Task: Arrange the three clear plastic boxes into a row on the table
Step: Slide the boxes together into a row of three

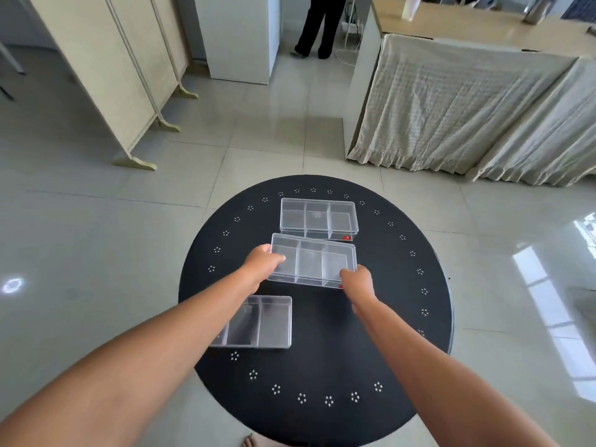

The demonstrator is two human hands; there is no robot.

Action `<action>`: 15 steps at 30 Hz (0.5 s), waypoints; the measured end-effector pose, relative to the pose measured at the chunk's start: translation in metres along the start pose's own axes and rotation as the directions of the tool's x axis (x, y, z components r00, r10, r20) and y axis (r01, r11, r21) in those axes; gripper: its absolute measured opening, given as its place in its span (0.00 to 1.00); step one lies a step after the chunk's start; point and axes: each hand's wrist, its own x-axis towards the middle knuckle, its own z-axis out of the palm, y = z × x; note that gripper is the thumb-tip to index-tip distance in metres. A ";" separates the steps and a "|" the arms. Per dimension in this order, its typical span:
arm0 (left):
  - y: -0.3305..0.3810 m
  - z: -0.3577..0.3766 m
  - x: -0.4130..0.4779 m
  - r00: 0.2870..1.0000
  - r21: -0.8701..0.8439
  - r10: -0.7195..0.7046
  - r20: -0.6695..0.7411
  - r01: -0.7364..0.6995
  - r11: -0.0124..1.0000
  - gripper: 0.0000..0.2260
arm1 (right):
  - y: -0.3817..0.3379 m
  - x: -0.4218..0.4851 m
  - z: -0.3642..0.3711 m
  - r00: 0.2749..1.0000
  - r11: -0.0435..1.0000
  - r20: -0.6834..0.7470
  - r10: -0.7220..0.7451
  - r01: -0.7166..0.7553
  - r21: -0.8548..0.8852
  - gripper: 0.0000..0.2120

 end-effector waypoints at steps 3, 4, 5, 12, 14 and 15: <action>-0.018 -0.040 -0.002 0.998 -0.008 -0.033 -0.050 0.033 0.999 0.21 | -0.010 -0.018 0.036 0.998 0.999 0.064 -0.013 0.015 -0.030 0.17; -0.023 -0.051 -0.003 0.997 -0.022 -0.049 -0.068 0.047 0.999 0.24 | -0.013 -0.023 0.047 0.996 0.999 0.084 -0.017 0.020 -0.037 0.17; -0.028 -0.064 -0.003 0.994 -0.031 -0.064 -0.089 0.061 0.998 0.26 | -0.016 -0.029 0.057 0.994 0.999 0.102 -0.025 0.030 -0.042 0.17; -0.057 -0.119 0.000 0.989 -0.119 -0.108 -0.100 0.096 0.988 0.26 | -0.027 -0.052 0.109 0.984 0.995 0.165 -0.067 0.078 -0.063 0.16; -0.063 -0.125 0.003 0.989 -0.120 -0.119 -0.091 0.108 0.987 0.26 | -0.026 -0.054 0.117 0.986 0.996 0.163 -0.041 0.053 -0.066 0.13; -0.065 -0.126 0.004 0.989 -0.123 -0.123 -0.088 0.111 0.986 0.26 | -0.027 -0.056 0.119 0.986 0.997 0.165 -0.022 0.034 -0.069 0.12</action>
